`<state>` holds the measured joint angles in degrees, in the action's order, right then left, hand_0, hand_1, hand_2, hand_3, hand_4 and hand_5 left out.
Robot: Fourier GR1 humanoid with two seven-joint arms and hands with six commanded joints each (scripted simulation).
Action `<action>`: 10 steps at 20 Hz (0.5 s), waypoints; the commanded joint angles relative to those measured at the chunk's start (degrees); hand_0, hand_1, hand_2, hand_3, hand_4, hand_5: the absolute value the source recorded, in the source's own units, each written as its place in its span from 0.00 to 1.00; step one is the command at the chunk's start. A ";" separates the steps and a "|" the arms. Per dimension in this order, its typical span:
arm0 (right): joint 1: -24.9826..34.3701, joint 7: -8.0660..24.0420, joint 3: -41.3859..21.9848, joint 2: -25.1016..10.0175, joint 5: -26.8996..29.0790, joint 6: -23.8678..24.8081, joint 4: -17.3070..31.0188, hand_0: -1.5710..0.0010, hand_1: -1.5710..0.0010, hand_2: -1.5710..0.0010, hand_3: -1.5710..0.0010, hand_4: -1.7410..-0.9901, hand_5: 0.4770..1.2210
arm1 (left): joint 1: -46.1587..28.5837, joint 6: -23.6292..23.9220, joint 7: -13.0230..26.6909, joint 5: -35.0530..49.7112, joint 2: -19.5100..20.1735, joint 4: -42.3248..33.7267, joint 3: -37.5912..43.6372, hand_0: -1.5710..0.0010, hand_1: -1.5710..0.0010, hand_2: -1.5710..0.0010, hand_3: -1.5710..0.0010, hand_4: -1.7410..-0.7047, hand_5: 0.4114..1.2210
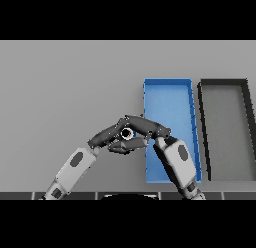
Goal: Pick up the blue pipe and place it into the blue bin.
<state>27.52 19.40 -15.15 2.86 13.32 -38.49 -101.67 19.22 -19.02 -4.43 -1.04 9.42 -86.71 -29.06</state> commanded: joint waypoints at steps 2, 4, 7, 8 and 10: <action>-0.56 -1.90 0.32 0.25 0.02 -0.45 -0.65 0.00 0.00 0.00 0.00 0.34 1.00 | -0.81 -0.58 1.45 1.45 0.17 0.02 0.46 0.97 0.98 0.98 0.99 0.87 0.28; -0.84 -1.81 0.46 0.75 0.22 -0.56 -0.59 0.00 0.00 0.00 0.00 0.33 1.00 | -1.79 -0.24 5.90 2.43 0.09 -0.20 0.76 0.98 0.99 0.99 0.99 0.85 0.25; -0.14 2.63 2.32 1.62 6.92 0.53 0.25 0.00 0.00 0.00 0.00 0.33 1.00 | -3.58 0.41 6.29 2.25 0.39 -2.19 0.20 0.99 0.99 0.99 1.00 0.83 0.22; 0.55 5.39 2.96 2.34 11.58 1.62 0.71 0.00 0.00 0.00 0.00 0.33 1.00 | -2.65 0.48 7.98 2.32 0.44 -2.04 0.49 0.99 0.99 0.99 1.00 0.83 0.20; 2.56 9.85 4.60 1.53 20.26 4.81 -0.73 0.00 0.00 0.00 0.00 0.33 1.00 | -2.94 0.56 8.58 2.10 0.32 -2.46 0.05 1.00 1.00 1.00 1.00 0.84 0.16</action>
<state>30.12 28.91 -10.50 4.34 33.60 -33.73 -102.43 16.28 -18.45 4.17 1.05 9.74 -89.17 -28.99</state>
